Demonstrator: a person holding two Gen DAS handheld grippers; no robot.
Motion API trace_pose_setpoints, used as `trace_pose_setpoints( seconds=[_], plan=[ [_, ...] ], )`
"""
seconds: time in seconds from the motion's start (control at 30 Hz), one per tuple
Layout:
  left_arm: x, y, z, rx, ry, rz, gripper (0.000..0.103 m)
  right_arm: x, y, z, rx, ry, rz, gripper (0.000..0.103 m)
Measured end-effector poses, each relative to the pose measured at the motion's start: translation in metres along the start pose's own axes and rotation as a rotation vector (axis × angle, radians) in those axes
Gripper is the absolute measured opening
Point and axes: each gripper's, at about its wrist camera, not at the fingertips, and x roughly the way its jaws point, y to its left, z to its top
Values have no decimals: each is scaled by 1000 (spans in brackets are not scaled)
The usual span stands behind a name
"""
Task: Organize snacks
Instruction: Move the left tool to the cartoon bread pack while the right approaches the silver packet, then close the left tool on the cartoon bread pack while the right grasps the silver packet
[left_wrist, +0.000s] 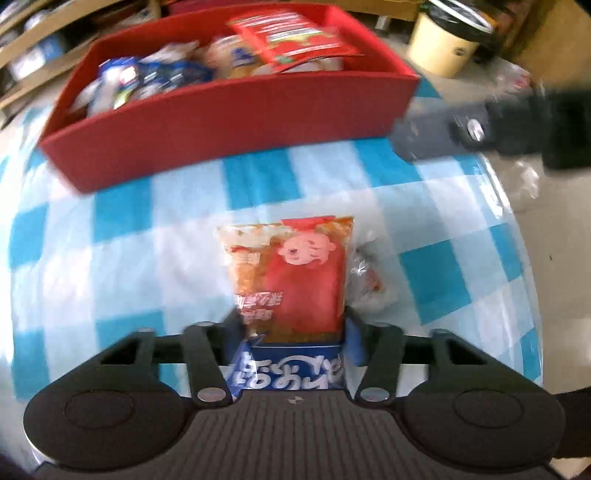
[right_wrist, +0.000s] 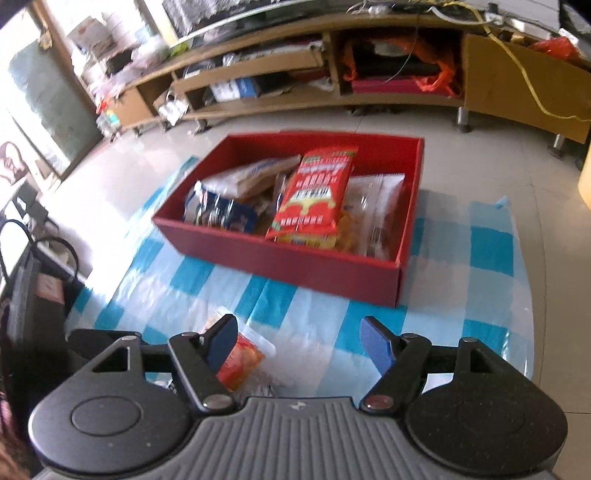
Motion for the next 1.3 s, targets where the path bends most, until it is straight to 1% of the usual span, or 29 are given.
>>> trace_pose_setpoints(
  seconds=[0.1, 0.2, 0.3, 0.37, 0.43, 0.57, 0.6, 0.63, 0.67, 0.7, 0.73, 0.77, 0.83, 0.87, 0.93, 1.0, 1.1, 1.17, 1.23, 1.27, 1.3],
  plan=[
    [-7, 15, -12, -48, 9, 22, 57, 7, 8, -6, -54, 39, 12, 70],
    [-16, 32, -25, -103, 4, 39, 56, 17, 16, -13, -129, 82, 3, 70],
    [-26, 50, -36, -152, -5, 49, 56, 32, 28, -22, -231, 133, -4, 70],
    [-27, 60, -43, -181, -1, 40, 56, 44, 36, -28, -279, 172, 10, 70],
    [-28, 66, -46, -195, 8, 28, 56, 57, 46, -32, -343, 197, 15, 70],
    [-27, 69, -49, -172, 15, 20, 59, 81, 67, -35, -478, 231, 16, 70],
    [-28, 69, -50, -170, 18, 14, 62, 89, 70, -35, -505, 252, 23, 73],
    [-27, 70, -51, -169, 22, 4, 65, 93, 72, -35, -530, 258, 27, 78],
    [-27, 70, -51, -165, 17, -2, 66, 96, 75, -35, -552, 259, 32, 86],
    [-26, 69, -50, -158, 17, -8, 67, 98, 76, -35, -570, 261, 33, 90],
    [-26, 69, -51, -152, 16, -11, 69, 101, 78, -36, -589, 270, 39, 93],
    [-26, 70, -53, -148, 14, -18, 70, 102, 79, -38, -610, 279, 46, 98],
    [-26, 71, -54, -141, 16, -34, 76, 103, 82, -42, -649, 279, 50, 102],
    [-26, 72, -54, -139, 17, -42, 77, 103, 81, -44, -648, 269, 52, 102],
    [-25, 73, -55, -141, 16, -60, 86, 102, 79, -43, -623, 252, 56, 102],
    [-23, 69, -56, -136, 22, -58, 89, 101, 78, -46, -611, 233, 48, 102],
    [-22, 63, -59, -108, 29, -23, 90, 102, 79, -45, -619, 237, 48, 102],
    [-22, 59, -62, -94, 28, -3, 92, 103, 80, -45, -614, 230, 42, 102],
    [-20, 53, -65, -58, 36, 35, 95, 101, 79, -47, -599, 217, 39, 102],
    [-17, 52, -66, -43, 43, 59, 96, 99, 79, -49, -581, 215, 29, 99],
    [-17, 50, -68, -26, 42, 71, 96, 93, 79, -52, -552, 214, 13, 92]
  ],
)
